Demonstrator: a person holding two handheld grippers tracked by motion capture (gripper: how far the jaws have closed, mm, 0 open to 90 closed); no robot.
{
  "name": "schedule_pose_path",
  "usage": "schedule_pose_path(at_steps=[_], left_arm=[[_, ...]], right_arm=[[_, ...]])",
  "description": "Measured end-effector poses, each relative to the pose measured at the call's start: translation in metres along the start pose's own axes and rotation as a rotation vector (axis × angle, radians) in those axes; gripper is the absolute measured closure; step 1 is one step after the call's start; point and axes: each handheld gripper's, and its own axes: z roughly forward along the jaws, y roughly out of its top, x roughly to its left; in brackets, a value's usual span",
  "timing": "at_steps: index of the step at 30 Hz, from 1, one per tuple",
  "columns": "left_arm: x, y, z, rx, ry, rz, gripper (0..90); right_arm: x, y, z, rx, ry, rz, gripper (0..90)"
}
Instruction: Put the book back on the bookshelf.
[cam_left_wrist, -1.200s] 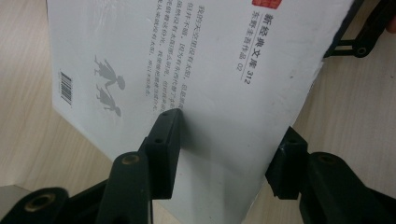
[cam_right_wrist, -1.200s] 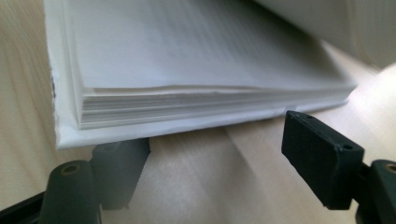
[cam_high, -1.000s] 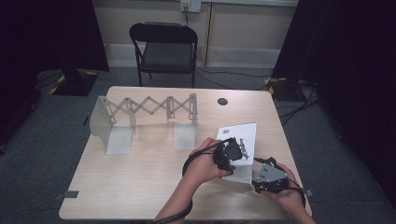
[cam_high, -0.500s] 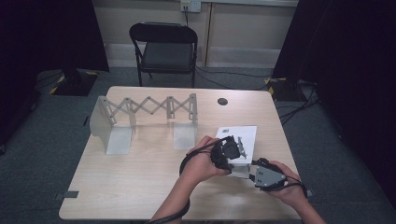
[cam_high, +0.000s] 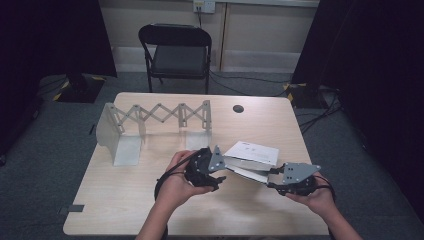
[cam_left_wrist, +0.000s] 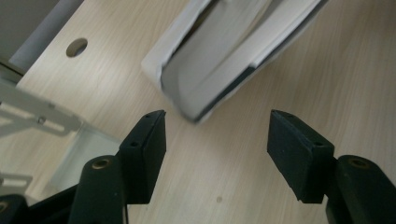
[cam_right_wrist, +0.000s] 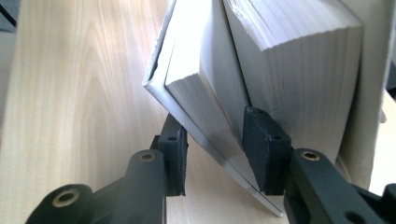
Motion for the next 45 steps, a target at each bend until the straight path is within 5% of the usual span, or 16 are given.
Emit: schedule_pose_path(at_steps=[13,20,24,29,32,38,45], left_arm=[[-0.012,-0.061,0.047,0.065,-0.072,-0.119,36.9],[-0.019,-0.073,0.058,0.086,-0.083,-0.131,36.8],[-0.02,-0.077,0.059,0.087,-0.087,-0.135,36.8],[-0.02,-0.085,0.063,0.097,-0.078,-0.136,36.7],[-0.022,-0.088,0.065,0.078,-0.077,-0.164,36.6],[-0.02,-0.089,0.066,0.079,-0.08,-0.152,36.3],[-0.019,-0.092,0.067,0.057,-0.088,-0.16,35.5]], right_arm=[[-0.008,-0.001,-0.032,-0.083,0.12,0.133,64.5],[-0.015,-0.008,-0.046,-0.1,0.136,0.192,65.7],[-0.02,-0.003,-0.053,-0.039,0.099,0.211,68.8],[-0.03,0.006,-0.059,0.04,0.038,0.309,71.4],[-0.032,0.013,-0.06,0.097,0.014,0.283,72.3],[-0.034,0.019,-0.06,0.145,0.014,0.286,74.1],[-0.033,0.02,-0.06,0.148,0.039,0.267,74.6]])
